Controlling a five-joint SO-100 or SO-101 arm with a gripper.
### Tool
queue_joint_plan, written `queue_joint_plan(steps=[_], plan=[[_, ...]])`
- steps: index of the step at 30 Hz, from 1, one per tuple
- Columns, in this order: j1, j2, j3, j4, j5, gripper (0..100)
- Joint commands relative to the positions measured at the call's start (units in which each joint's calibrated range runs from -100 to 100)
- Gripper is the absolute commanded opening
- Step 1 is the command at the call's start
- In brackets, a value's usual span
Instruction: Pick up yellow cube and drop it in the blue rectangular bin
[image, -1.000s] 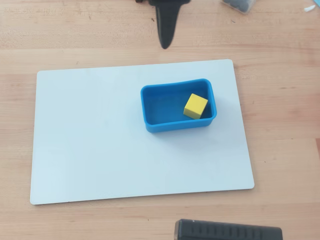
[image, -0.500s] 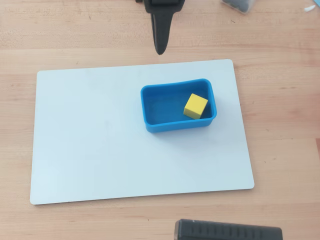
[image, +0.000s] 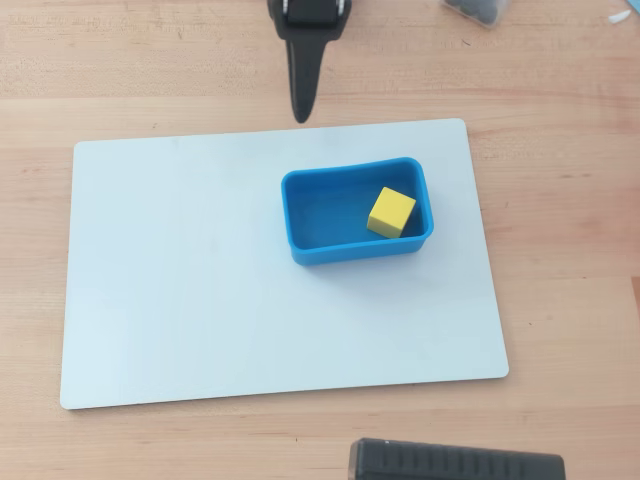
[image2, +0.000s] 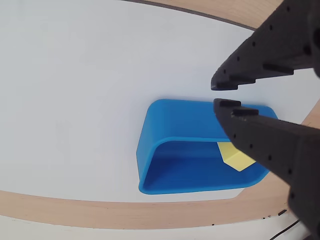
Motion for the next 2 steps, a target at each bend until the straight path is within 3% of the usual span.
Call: queue_joint_plan(steps=[1, 2], plan=[[0.51, -3.86, 0.03, 1.37, 0.59, 0], [0.60, -3.86, 0.03, 1.46, 0.59, 0]])
